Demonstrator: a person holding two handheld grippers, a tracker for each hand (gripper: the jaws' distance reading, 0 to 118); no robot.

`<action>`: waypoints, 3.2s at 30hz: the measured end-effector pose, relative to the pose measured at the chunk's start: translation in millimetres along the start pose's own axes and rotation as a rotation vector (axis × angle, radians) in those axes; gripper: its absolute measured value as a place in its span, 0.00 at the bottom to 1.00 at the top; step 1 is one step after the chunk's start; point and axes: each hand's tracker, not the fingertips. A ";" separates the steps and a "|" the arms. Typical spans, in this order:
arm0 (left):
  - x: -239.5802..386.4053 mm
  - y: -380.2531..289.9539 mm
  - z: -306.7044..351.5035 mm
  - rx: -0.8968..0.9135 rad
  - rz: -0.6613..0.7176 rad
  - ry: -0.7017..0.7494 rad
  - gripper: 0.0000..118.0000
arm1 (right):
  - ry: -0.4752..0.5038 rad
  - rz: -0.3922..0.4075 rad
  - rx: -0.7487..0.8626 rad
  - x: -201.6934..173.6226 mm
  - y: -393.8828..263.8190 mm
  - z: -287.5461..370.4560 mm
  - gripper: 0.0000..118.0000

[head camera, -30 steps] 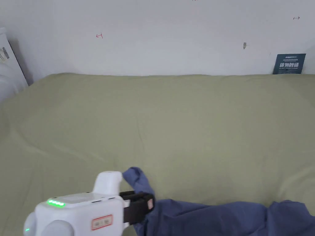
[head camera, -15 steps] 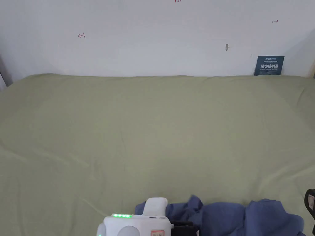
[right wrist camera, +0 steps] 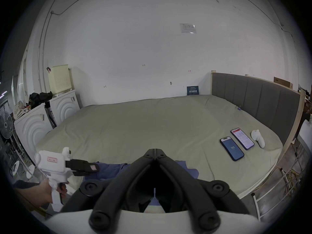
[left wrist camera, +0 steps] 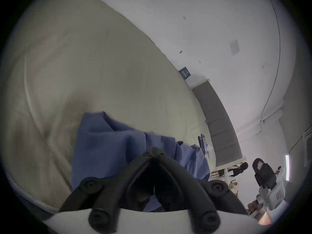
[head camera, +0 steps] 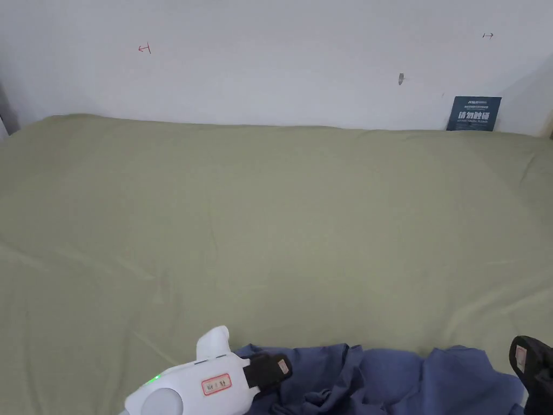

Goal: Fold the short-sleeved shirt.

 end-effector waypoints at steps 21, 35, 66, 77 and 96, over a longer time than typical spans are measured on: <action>18.3 -59.4 -21.8 -0.195 -0.051 -0.060 0.01 | 0.038 0.039 -0.022 -17.8 1.7 8.3 0.00; -65.6 27.1 44.0 -0.217 0.202 -0.062 0.77 | 0.062 0.023 0.008 -13.6 13.4 -2.0 0.00; -30.0 76.2 227.9 0.380 -0.017 0.262 0.13 | 0.079 0.025 0.002 -16.6 20.9 -19.6 0.00; 71.1 43.6 108.2 0.040 -0.396 0.101 0.13 | 0.086 0.022 -0.014 -16.9 15.9 -12.3 0.00; 10.9 32.8 45.3 -0.016 -0.004 -0.109 0.50 | 0.061 -0.011 -0.039 -6.6 8.1 -6.5 0.00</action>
